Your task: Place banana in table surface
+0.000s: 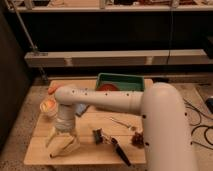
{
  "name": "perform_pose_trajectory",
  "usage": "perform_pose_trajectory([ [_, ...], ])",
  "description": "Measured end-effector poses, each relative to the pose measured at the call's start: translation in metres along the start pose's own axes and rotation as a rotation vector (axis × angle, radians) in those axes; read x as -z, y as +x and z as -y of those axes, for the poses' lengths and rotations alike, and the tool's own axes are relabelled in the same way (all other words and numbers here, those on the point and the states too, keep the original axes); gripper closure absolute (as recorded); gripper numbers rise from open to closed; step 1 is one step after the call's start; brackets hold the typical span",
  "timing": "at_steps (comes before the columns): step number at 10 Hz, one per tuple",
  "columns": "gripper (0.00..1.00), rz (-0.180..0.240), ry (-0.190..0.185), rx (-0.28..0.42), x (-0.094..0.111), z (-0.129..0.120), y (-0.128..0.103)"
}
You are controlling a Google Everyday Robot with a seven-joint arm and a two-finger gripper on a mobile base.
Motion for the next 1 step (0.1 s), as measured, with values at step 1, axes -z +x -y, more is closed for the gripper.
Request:
perform_pose_trajectory([
  [1,0.20,0.000,0.000,0.000,0.0000,-0.0001,0.0000],
])
